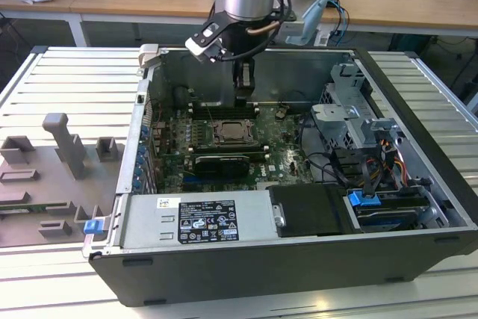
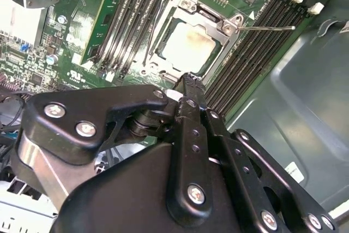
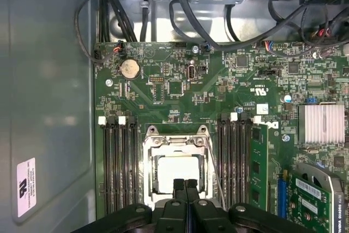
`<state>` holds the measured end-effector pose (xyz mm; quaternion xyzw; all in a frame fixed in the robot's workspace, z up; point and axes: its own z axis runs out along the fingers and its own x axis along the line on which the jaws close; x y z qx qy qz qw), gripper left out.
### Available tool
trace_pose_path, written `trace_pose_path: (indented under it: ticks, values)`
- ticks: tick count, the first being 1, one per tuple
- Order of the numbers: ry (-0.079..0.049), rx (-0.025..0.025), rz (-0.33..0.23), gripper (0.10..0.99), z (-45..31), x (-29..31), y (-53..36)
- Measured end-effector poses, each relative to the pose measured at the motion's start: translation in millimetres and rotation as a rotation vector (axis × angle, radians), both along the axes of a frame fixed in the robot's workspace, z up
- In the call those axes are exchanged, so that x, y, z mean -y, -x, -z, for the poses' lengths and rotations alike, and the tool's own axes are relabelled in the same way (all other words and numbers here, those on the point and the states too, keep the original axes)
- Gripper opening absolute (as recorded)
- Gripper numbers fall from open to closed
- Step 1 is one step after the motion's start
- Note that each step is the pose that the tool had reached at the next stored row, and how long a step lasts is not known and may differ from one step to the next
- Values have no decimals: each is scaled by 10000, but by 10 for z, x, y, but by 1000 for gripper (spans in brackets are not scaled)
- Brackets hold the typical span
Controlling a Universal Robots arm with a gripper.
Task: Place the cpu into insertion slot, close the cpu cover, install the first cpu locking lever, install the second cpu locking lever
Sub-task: 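Install the first cpu locking lever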
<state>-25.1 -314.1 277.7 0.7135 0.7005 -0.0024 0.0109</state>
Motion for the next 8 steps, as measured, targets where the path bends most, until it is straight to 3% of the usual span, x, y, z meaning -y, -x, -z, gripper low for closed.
trace_pose_path:
  ticks: [8]
  values:
    - [87,1,0,106,-77,-5,0]
